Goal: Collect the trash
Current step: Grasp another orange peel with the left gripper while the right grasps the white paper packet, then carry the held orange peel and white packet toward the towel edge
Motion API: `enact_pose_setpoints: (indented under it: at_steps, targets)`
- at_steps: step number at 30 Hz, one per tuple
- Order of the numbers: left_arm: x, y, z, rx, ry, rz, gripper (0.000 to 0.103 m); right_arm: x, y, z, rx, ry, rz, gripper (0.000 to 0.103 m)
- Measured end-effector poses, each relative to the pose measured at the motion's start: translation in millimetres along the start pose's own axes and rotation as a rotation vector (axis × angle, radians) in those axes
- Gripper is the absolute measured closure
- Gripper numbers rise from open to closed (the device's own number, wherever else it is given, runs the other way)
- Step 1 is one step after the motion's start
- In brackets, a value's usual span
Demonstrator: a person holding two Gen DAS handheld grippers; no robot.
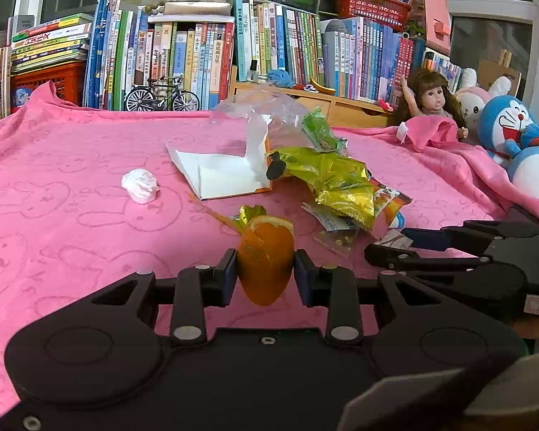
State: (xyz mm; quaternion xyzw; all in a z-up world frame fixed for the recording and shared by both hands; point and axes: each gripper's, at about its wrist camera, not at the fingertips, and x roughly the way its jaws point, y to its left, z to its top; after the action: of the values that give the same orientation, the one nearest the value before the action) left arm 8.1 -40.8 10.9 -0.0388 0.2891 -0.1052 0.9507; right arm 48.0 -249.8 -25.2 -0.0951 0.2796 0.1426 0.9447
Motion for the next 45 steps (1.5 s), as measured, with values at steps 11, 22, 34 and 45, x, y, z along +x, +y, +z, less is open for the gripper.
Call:
enact_pose_setpoints:
  at_steps: [11,22,34,45]
  targets:
    - [-36,6,-15,-0.007,-0.002,0.01,0.071,-47,19,-14,0.051,-0.068,0.035,0.053]
    - [-81,8,-51,-0.024,0.037,0.016,0.071,-93,61,-40,0.082,-0.115,0.079,0.053]
    - [-103,18,-82,-0.038,0.102,0.028,0.071,-120,85,-69,0.102,-0.077,0.113,0.052]
    - [-107,22,-112,-0.036,0.187,0.051,0.071,-129,97,-99,0.143,-0.008,0.135,0.052]
